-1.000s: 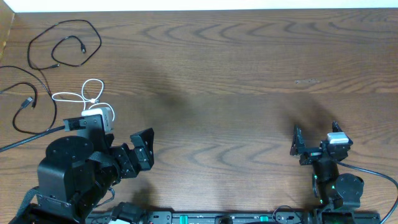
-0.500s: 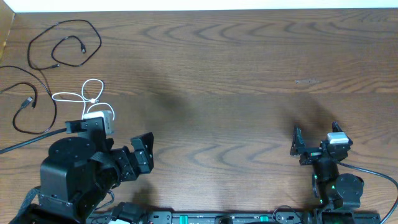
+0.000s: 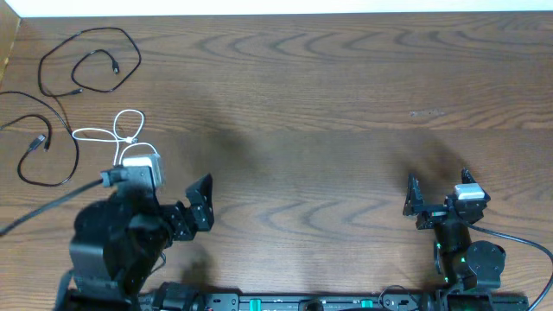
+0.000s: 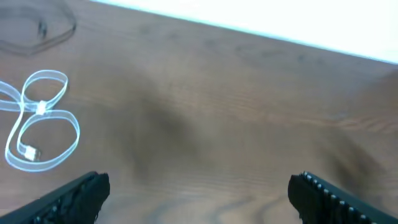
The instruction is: Untangle cables
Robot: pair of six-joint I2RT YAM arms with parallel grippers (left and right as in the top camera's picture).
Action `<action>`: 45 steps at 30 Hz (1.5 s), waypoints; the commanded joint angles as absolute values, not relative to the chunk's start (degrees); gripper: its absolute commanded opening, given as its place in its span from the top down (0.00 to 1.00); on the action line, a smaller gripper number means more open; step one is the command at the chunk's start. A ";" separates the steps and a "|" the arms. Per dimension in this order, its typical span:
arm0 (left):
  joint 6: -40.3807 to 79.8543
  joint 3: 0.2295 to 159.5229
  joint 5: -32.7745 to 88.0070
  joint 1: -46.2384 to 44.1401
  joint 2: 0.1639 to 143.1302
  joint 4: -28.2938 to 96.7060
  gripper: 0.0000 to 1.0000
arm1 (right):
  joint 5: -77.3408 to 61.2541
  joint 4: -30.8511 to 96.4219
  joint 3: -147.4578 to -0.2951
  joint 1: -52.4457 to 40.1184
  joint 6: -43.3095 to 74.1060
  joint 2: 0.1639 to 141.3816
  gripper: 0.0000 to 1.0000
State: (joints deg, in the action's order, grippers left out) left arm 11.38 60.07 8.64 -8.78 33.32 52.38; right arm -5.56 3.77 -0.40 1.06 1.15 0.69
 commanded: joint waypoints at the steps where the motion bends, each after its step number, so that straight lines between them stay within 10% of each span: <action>1: 5.98 54.13 12.21 -7.03 28.32 48.42 0.03 | -5.34 4.05 -0.36 1.52 2.09 0.34 0.01; 45: 4.99 0.23 14.33 0.91 0.08 1.52 0.03 | -5.34 4.05 -0.36 1.52 2.09 0.34 0.01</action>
State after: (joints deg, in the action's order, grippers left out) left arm 4.49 0.99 13.65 0.67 0.58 -0.01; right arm -5.56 3.75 -0.40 1.06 1.28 0.69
